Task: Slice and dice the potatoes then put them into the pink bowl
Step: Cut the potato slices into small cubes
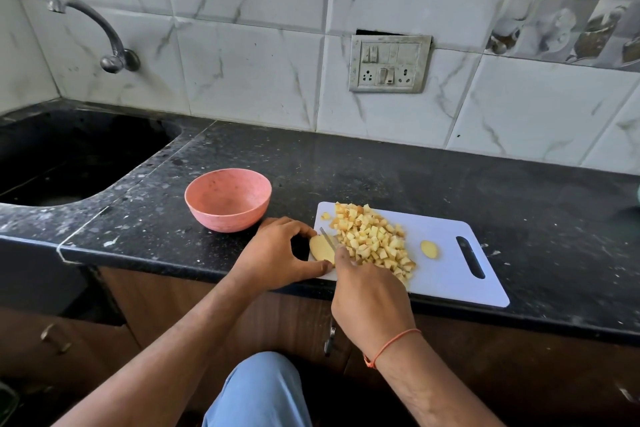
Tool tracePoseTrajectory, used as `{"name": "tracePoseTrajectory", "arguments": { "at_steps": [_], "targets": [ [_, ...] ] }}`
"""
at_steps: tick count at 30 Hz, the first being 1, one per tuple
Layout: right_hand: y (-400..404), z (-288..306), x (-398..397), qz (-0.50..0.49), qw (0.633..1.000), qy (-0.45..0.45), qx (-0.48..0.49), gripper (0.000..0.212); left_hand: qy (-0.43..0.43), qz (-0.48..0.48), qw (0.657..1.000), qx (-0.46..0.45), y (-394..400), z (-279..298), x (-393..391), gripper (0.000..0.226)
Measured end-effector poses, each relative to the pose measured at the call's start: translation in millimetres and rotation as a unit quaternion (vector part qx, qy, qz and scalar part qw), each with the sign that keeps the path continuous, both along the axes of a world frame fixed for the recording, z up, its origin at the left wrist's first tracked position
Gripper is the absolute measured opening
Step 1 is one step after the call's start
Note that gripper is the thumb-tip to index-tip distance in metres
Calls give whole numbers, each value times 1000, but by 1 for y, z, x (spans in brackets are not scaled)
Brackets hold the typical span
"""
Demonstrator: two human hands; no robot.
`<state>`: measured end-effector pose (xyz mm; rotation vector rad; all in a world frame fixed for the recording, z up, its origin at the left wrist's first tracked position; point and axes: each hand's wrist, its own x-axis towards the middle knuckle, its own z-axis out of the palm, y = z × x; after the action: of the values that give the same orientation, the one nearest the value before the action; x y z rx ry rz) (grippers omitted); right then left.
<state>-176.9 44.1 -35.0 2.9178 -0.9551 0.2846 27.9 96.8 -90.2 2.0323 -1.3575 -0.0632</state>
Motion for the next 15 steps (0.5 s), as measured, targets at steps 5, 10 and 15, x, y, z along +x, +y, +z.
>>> {"name": "tracePoseTrajectory", "arguments": {
  "at_steps": [5, 10, 15],
  "targets": [
    [5, 1, -17, 9, 1000, 22, -2, 64, -1, 7, 1000, -1, -1, 2, -2, 71],
    [15, 9, -46, 18, 998, 40, 36, 66, -10, 8, 1000, 0, 0, 1, -3, 75],
    [19, 13, -69, 20, 996, 35, 77, 66, -6, 2, 1000, 8, 0, 2, -2, 79]
  ]
}}
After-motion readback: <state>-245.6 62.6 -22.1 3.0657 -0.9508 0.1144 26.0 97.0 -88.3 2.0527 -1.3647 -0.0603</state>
